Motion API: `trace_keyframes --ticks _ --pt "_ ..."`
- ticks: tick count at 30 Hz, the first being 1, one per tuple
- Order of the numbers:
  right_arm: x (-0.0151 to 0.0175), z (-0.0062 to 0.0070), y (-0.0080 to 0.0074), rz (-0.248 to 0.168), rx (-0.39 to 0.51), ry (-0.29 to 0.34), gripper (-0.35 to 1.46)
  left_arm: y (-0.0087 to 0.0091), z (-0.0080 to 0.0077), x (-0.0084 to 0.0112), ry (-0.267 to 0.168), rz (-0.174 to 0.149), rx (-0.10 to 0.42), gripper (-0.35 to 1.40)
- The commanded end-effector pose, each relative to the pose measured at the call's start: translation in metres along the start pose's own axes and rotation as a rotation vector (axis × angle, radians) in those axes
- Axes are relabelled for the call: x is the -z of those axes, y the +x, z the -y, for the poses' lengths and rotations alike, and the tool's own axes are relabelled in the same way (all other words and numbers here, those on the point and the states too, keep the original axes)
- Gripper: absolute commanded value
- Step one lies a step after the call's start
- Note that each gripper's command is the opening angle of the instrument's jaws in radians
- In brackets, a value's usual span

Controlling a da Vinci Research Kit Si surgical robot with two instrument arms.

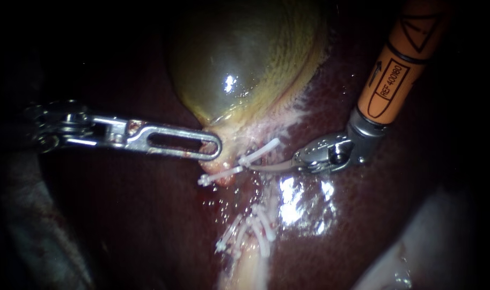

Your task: Go back from the cut right tube

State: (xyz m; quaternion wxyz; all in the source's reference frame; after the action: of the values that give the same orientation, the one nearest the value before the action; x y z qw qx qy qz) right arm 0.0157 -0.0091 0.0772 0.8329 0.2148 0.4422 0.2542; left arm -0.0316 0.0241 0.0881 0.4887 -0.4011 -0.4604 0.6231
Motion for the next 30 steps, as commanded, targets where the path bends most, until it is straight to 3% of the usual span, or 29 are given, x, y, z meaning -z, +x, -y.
trace_keyframes --ticks 1,21,30 --pt "0.0000 0.0000 0.0000 0.000 0.000 0.000 -0.35 0.0000 0.0000 0.0000 0.000 0.000 0.000 -0.35" --pt "-0.0004 0.0002 0.0000 -0.013 0.000 0.015 -0.35 0.0000 0.0000 0.0000 0.000 0.000 0.000 -0.35" --pt "-0.0004 0.0001 0.0000 -0.013 0.006 0.015 0.19 0.0000 -0.0001 0.0000 0.001 0.000 0.000 -0.35"
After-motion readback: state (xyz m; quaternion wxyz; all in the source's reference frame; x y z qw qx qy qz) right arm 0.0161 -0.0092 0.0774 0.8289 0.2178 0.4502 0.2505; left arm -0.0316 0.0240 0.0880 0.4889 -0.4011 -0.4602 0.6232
